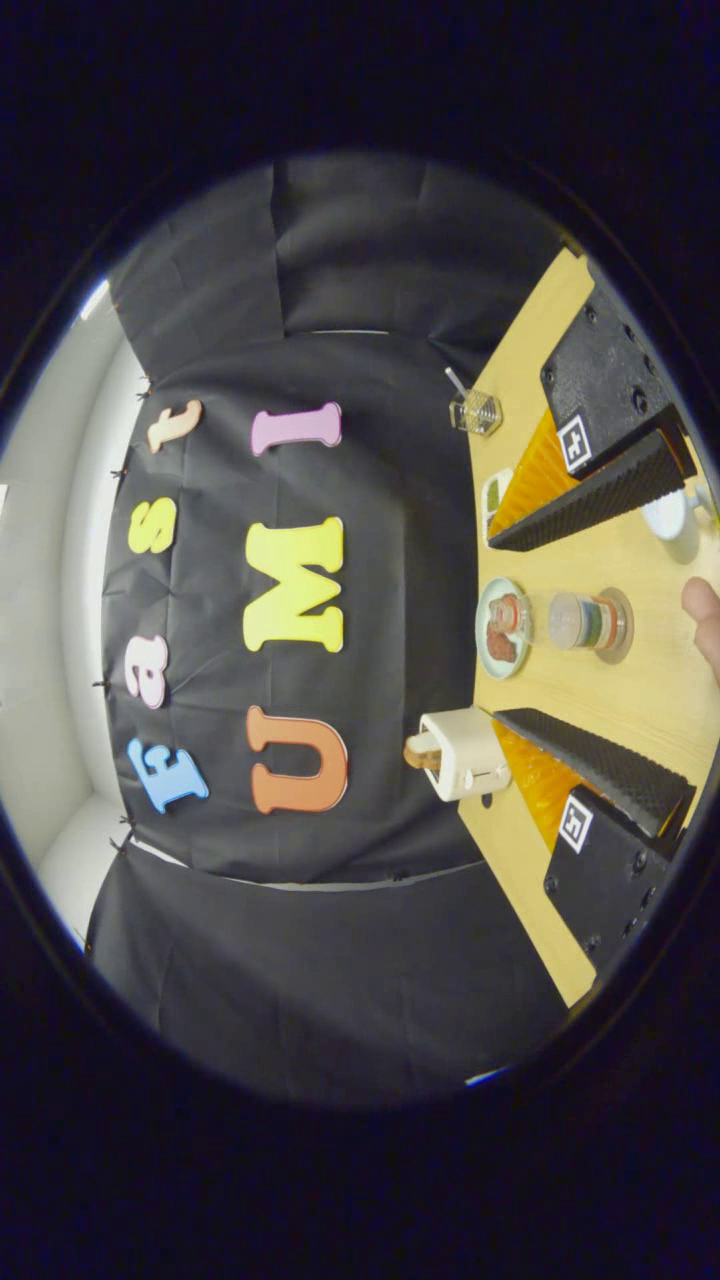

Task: Take the bottle from table, then pour the juice into the cup, finally place the bottle on the coaster

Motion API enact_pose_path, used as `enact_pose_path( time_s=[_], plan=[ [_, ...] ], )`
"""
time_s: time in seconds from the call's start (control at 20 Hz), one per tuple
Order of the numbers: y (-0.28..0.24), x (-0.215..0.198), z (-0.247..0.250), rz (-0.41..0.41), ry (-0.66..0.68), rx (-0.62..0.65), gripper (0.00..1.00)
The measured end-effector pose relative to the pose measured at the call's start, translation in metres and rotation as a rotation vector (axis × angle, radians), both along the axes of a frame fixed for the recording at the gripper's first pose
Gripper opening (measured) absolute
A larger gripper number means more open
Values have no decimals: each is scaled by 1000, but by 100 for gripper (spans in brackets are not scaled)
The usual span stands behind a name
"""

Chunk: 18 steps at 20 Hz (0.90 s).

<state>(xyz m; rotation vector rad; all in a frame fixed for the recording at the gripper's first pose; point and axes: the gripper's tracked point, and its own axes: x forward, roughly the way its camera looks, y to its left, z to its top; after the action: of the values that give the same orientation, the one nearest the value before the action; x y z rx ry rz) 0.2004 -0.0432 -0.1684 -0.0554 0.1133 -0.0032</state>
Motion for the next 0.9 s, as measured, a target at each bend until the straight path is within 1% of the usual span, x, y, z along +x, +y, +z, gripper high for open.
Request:
enact_pose_path(
  time_s=[0.1, 0.3, 0.45, 0.6, 0.8, 0.9],
  plan=[
    [0, -21, 20, -7, -19, -22, 100],
    [7, -70, 55, 2, -45, 8, 100],
    [2, -113, 81, -28, -69, -7, 100],
    [4, -148, 101, -41, -95, 5, 100],
    [-2, -187, 110, -59, -105, 24, 100],
    [-7, -200, 120, -67, -130, 30, 100]
  ],
)
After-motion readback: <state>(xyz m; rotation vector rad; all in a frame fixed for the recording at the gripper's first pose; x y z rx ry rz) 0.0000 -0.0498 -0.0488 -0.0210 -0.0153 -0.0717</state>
